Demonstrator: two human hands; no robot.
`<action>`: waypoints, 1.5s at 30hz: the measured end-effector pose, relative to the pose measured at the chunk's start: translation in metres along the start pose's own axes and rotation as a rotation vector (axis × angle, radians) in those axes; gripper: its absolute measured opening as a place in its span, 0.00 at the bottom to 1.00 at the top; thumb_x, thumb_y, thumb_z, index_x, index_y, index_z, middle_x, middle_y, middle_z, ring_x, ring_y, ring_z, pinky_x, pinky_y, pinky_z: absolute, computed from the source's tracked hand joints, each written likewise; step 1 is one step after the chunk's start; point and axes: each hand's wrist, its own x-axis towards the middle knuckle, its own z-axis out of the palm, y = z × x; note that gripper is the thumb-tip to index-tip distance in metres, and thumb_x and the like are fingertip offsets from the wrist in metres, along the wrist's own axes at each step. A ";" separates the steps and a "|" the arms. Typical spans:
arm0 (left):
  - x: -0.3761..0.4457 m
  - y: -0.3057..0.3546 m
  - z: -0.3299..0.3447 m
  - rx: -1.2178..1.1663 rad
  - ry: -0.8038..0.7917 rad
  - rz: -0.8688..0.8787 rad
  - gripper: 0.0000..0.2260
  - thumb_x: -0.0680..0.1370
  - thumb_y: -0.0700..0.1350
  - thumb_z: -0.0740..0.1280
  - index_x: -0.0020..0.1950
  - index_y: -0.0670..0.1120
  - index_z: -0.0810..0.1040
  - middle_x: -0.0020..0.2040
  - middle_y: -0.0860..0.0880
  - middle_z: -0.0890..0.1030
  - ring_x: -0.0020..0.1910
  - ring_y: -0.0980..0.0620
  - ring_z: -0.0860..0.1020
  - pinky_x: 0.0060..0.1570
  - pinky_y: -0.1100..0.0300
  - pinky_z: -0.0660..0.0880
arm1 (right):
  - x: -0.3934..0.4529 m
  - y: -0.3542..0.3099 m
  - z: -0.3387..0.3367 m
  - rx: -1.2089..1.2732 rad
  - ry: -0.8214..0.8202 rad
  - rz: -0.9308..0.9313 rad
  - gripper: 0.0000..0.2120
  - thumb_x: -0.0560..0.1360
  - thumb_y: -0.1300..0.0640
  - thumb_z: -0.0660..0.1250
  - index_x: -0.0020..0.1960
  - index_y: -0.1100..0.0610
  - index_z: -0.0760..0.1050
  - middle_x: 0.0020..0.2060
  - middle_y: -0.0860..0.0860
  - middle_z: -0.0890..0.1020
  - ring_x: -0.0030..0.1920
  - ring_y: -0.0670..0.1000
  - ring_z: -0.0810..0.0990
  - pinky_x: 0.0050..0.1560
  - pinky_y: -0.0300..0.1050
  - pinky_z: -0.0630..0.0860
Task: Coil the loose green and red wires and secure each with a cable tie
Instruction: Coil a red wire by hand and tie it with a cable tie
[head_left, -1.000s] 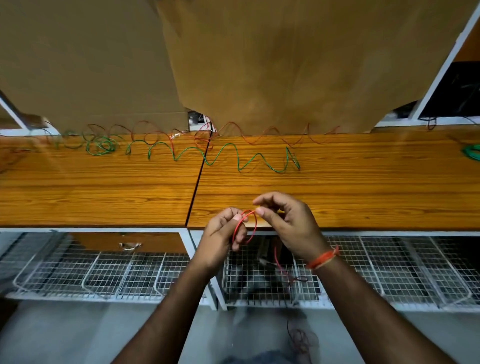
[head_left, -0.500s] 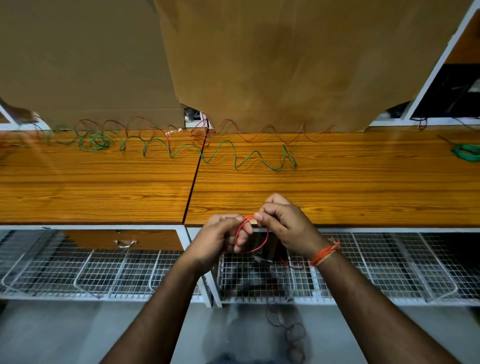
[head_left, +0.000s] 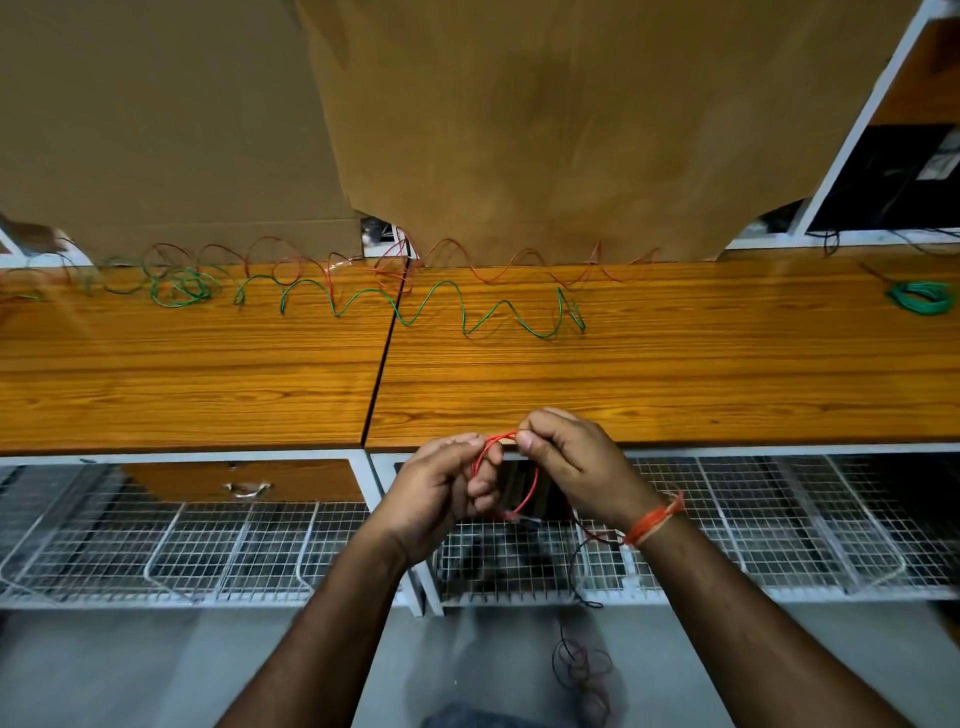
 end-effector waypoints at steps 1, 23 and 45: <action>0.000 0.000 0.002 -0.069 -0.004 -0.004 0.10 0.81 0.44 0.61 0.44 0.41 0.77 0.28 0.50 0.66 0.26 0.53 0.64 0.35 0.55 0.58 | -0.001 0.000 0.000 0.011 0.007 -0.001 0.12 0.83 0.49 0.61 0.45 0.54 0.73 0.39 0.48 0.75 0.42 0.48 0.74 0.43 0.46 0.70; -0.004 -0.011 0.001 -0.114 0.015 -0.102 0.11 0.82 0.41 0.58 0.41 0.45 0.75 0.28 0.53 0.60 0.24 0.57 0.56 0.26 0.63 0.53 | -0.014 0.018 0.001 0.066 0.288 0.087 0.06 0.74 0.63 0.76 0.47 0.53 0.86 0.42 0.45 0.83 0.47 0.44 0.82 0.47 0.36 0.77; 0.025 -0.007 -0.011 -0.211 0.462 0.237 0.12 0.88 0.46 0.53 0.52 0.43 0.73 0.36 0.46 0.83 0.32 0.53 0.82 0.34 0.64 0.79 | -0.022 0.007 0.011 -0.081 -0.100 -0.211 0.07 0.80 0.55 0.70 0.55 0.54 0.85 0.45 0.47 0.78 0.45 0.45 0.77 0.43 0.37 0.73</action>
